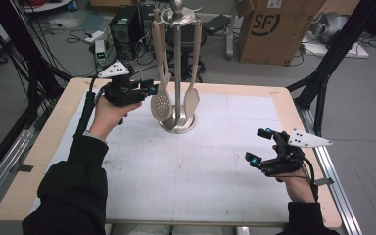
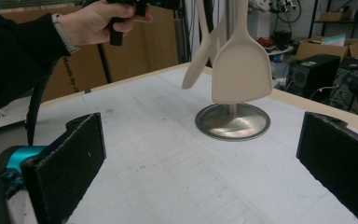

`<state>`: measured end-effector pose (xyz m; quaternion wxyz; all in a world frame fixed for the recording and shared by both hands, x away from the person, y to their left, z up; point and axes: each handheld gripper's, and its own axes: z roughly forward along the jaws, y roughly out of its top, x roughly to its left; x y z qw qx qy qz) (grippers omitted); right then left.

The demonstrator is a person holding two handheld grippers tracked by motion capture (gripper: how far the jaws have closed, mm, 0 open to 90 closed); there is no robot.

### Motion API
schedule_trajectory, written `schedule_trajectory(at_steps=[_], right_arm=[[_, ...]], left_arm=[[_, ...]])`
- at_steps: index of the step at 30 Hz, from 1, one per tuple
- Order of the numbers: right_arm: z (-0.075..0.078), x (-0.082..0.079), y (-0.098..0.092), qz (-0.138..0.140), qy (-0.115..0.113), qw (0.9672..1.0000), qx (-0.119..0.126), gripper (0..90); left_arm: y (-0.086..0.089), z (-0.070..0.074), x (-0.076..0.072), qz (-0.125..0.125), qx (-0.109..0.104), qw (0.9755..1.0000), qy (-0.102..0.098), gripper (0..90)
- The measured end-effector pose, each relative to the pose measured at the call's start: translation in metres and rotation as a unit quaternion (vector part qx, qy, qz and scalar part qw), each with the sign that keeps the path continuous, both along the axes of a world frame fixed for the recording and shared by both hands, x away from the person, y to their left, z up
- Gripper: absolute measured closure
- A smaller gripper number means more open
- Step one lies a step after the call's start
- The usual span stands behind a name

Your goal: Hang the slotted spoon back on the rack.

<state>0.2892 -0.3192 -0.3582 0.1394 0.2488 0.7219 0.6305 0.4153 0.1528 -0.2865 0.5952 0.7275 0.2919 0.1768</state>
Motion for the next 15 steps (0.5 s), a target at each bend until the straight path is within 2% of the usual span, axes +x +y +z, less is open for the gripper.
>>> schedule_trajectory(at_steps=[6, 9, 12, 15], right_arm=[[0.0, 0.0, 0.0, -0.001, 0.0, 1.0, -0.001, 0.3], [0.0, 0.0, 0.0, 0.0, -0.002, 1.0, -0.002, 0.3], [0.0, -0.001, 0.001, 0.001, 0.0, 1.0, -0.003, 0.3], [0.001, -0.001, 0.003, 0.002, -0.002, 1.0, -0.004, 0.3]], left_arm=[[0.002, 0.004, -0.008, -0.025, -0.005, 0.9996, -0.012, 45.2], [0.001, 0.006, -0.013, -0.042, 0.002, 0.9989, -0.02, 32.6], [0.0, 0.007, -0.02, -0.046, 0.012, 0.9986, -0.023, 21.7], [0.002, 0.007, -0.027, -0.04, 0.018, 0.9985, -0.034, 21.0]])
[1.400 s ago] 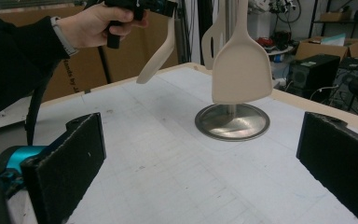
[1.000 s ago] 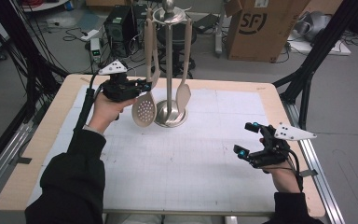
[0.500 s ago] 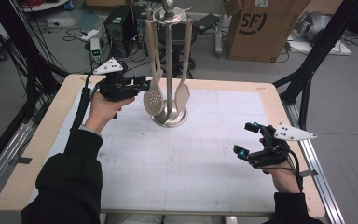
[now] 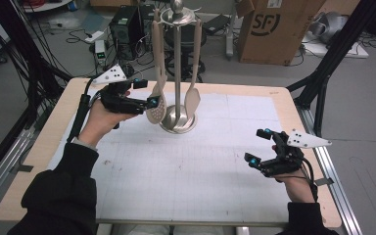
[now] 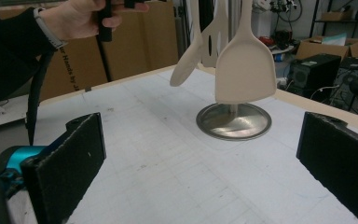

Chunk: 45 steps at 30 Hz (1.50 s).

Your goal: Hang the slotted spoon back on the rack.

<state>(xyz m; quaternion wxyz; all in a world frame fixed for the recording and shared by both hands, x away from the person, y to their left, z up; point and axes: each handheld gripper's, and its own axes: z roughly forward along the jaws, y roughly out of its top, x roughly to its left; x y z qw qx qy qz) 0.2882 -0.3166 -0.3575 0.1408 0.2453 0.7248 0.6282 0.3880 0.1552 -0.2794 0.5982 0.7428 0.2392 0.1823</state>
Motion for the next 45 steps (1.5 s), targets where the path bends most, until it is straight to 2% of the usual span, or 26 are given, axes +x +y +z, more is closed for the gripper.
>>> schedule_trajectory(at_steps=[5, 8, 10, 15, 18, 23, 28, 32, 36, 45], right_arm=[[0.001, -0.001, 0.002, 0.002, -0.002, 1.0, -0.002, 0.3], [0.001, -0.001, 0.003, 0.002, 0.0, 1.0, -0.004, 0.3], [0.001, -0.001, 0.005, 0.004, -0.002, 1.0, -0.006, 0.3], [0.001, -0.001, 0.008, 0.006, -0.001, 0.9999, -0.01, 0.3], [0.002, -0.001, 0.01, 0.006, -0.003, 0.9999, -0.011, 0.3], [0.003, -0.001, 0.014, 0.008, -0.005, 0.9998, -0.015, 0.3], [0.004, -0.002, 0.014, 0.006, -0.011, 0.9998, -0.013, 0.3], [0.005, -0.002, 0.014, 0.002, -0.014, 0.9998, -0.012, 0.3], [0.005, -0.001, 0.012, 0.0, -0.015, 0.9998, -0.01, 0.3], [0.005, -0.002, 0.009, -0.007, -0.016, 0.9998, -0.003, 0.3]], left_arm=[[0.01, 0.002, -0.011, -0.001, -0.004, 1.0, -0.004, 17.0], [0.017, 0.002, -0.02, -0.003, -0.005, 0.9998, -0.019, 16.4], [0.022, 0.0, -0.025, -0.004, -0.009, 0.9997, -0.021, 16.1], [0.036, -0.007, -0.035, -0.002, -0.008, 0.9997, -0.025, 15.0], [0.044, -0.013, -0.044, 0.0, -0.01, 0.9993, -0.035, 14.8], [0.055, -0.023, -0.057, 0.001, -0.022, 0.9989, -0.042, 14.9], [0.066, -0.039, -0.065, 0.01, -0.036, 0.9986, -0.037, 14.8], [0.071, -0.054, -0.068, 0.023, -0.028, 0.9989, -0.029, 14.9], [0.078, -0.063, -0.073, 0.029, -0.047, 0.9981, -0.027, 14.9], [0.092, -0.083, -0.088, 0.035, -0.059, 0.9974, -0.02, 14.1]])
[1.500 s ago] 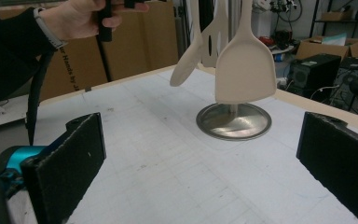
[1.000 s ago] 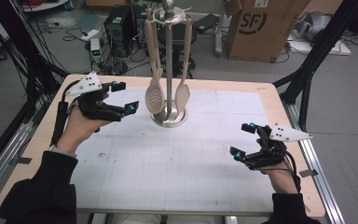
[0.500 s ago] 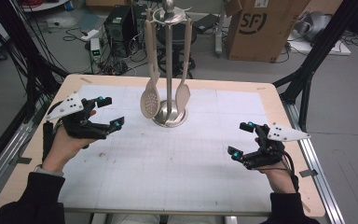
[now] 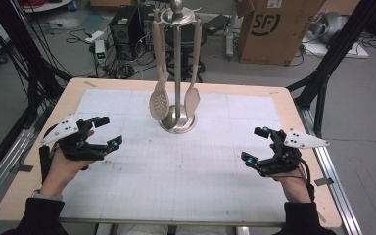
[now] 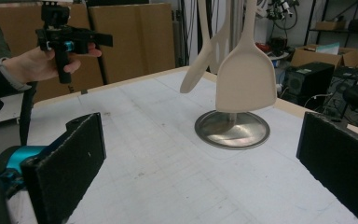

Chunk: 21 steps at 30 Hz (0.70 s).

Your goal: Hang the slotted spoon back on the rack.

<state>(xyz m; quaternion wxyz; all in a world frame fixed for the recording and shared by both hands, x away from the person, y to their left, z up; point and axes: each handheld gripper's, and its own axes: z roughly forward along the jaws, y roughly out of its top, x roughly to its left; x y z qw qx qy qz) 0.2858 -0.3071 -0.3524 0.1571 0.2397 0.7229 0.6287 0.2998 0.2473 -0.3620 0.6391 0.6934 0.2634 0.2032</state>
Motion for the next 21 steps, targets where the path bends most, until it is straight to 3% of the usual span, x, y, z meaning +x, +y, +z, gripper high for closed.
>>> schedule_trajectory(at_steps=[7, 10, 13, 15, 21], right_arm=[[-0.002, 0.001, -0.001, -0.007, 0.0, 1.0, 0.001, 0.3], [-0.002, 0.001, -0.001, -0.008, 0.001, 1.0, 0.0, 0.3], [-0.003, 0.001, 0.0, -0.009, 0.002, 1.0, 0.001, 0.3], [-0.003, 0.001, 0.0, -0.007, 0.001, 1.0, -0.002, 0.3], [-0.004, 0.002, 0.0, -0.012, 0.001, 0.9999, 0.001, 0.3]], left_arm=[[0.012, -0.015, -0.011, 0.045, -0.004, 0.9989, -0.016, 14.0], [0.017, -0.021, -0.015, 0.07, -0.008, 0.9971, -0.026, 14.0], [0.024, -0.025, -0.018, 0.092, -0.005, 0.9956, -0.017, 14.0], [0.028, -0.028, -0.022, 0.093, -0.02, 0.9953, -0.018, 14.0], [0.036, -0.027, -0.028, 0.098, -0.033, 0.9945, -0.013, 13.9]])
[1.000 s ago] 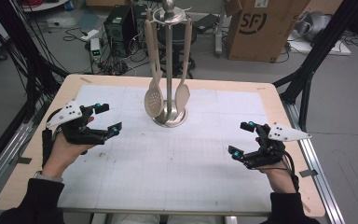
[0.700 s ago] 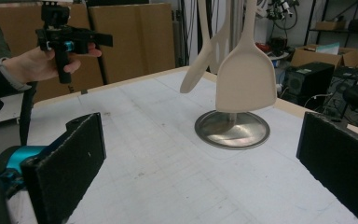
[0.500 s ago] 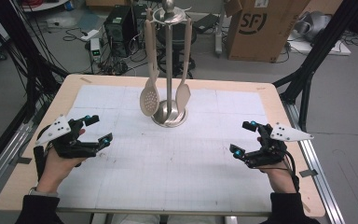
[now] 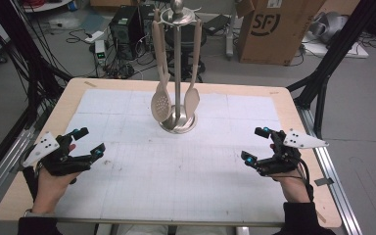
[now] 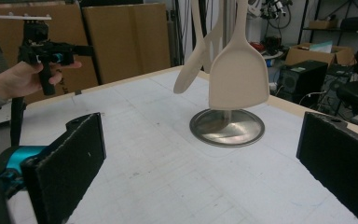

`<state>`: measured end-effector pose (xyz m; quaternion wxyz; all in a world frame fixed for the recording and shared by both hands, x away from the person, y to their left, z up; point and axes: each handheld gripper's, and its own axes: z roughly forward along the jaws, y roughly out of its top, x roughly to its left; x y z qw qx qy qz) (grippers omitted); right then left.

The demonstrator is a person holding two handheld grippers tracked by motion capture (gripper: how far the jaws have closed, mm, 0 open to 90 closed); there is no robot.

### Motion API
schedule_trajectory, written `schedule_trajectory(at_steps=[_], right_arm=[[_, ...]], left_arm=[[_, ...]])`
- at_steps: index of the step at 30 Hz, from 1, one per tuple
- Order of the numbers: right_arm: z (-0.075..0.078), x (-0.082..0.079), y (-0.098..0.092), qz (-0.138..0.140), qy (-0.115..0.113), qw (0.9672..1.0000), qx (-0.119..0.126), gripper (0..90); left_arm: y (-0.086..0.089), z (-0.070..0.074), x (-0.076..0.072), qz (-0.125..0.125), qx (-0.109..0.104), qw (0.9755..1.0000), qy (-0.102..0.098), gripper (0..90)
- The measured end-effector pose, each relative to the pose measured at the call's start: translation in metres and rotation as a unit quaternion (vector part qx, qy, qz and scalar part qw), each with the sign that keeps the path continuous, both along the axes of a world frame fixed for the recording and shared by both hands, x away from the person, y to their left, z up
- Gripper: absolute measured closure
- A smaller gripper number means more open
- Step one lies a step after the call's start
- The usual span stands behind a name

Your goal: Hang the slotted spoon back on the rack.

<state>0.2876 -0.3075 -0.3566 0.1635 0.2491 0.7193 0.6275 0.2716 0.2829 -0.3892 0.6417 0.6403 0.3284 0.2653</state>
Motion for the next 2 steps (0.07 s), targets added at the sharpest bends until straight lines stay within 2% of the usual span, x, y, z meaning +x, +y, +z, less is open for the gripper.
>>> schedule_trajectory(at_steps=[2], right_arm=[[-0.0001, 0.0, 0.0008, 0.001, -0.002, 1.0, 0.0, 0.3]], left_arm=[[-0.0004, 0.001, -0.0004, 0.0, 0.0, 1.0, -0.001, 13.9]])
